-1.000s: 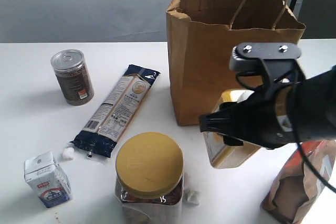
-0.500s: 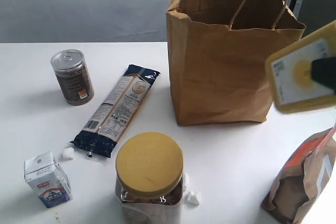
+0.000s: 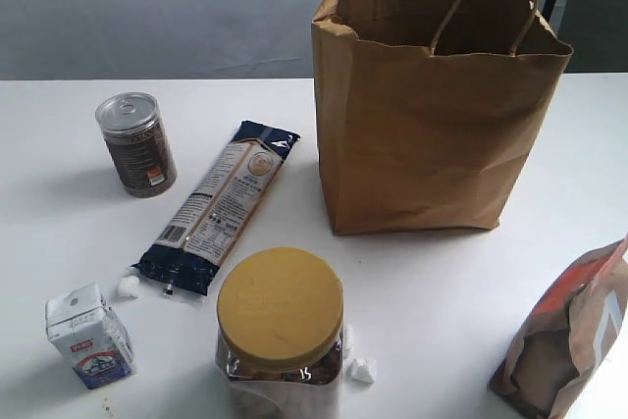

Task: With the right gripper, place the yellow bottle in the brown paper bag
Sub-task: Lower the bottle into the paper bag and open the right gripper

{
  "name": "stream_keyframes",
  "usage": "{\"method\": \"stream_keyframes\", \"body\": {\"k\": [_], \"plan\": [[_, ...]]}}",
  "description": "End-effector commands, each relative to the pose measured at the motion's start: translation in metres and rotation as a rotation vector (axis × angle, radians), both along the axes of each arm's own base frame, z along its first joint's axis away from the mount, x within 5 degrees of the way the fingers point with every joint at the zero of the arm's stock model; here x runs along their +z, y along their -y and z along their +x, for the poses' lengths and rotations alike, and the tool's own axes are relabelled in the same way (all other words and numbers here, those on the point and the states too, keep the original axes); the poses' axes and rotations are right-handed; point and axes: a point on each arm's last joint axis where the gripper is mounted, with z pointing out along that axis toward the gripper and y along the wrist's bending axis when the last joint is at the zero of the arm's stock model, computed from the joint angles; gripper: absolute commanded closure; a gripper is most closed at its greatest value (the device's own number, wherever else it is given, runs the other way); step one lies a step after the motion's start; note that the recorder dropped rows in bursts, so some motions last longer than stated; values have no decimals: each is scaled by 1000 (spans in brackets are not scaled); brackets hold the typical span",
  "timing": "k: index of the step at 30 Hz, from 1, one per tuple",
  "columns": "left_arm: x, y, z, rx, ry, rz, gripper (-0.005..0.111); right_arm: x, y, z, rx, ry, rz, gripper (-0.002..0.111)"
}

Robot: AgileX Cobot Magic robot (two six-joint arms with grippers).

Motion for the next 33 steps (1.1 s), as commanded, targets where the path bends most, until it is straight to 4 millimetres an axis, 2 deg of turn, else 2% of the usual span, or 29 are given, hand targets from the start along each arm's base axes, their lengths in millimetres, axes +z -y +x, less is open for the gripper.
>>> {"method": "stream_keyframes", "body": {"k": [1,6,9,13,20,28,29,31,32,33], "plan": [[-1,0,0,-3,2,-8,107,26,-20,29,6,86,5,108],[-1,0,0,-3,2,-8,107,49,-36,73,58,57,108,108],[-1,0,0,-3,2,-8,107,52,-48,99,96,30,143,108],[-1,0,0,-3,2,-8,107,54,-67,122,164,-7,173,108],[-1,0,0,-3,2,-8,107,25,-98,147,224,-153,159,108],[-1,0,0,-3,2,-8,107,-9,-116,157,287,-312,103,108],[-1,0,0,-3,2,-8,107,-11,-117,158,296,-321,95,106],[-1,0,0,-3,2,-8,107,-20,-122,160,319,-353,68,94],[-1,0,0,-3,2,-8,107,-23,-124,161,327,-361,56,82],[-1,0,0,-3,2,-8,107,-25,-124,162,325,-367,53,75]]}}
